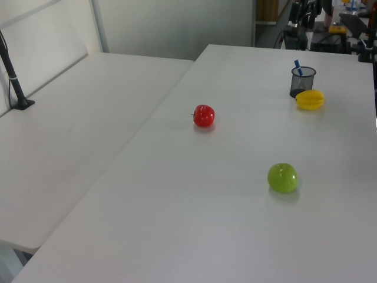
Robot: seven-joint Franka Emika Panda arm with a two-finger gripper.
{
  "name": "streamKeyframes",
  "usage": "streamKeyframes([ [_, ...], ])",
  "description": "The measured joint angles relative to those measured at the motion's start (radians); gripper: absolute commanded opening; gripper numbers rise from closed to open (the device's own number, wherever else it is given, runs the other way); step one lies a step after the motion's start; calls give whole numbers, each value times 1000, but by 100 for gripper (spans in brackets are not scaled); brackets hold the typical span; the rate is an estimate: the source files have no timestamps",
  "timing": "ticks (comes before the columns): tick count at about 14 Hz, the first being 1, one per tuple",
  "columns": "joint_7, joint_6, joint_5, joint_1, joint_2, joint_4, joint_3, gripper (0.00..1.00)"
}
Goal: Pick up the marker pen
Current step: 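Move the open gripper over the black mesh pen cup, then lower the gripper and close it on the blue-capped marker pen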
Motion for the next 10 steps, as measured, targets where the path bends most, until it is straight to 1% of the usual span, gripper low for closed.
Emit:
streamKeyframes([
  [4,0,135,0,-28,113,1,-3,100],
  [6,0,187,0,-51,172,2,-4,97],
  [10,-36,193,0,-78,220,3,-5,75],
])
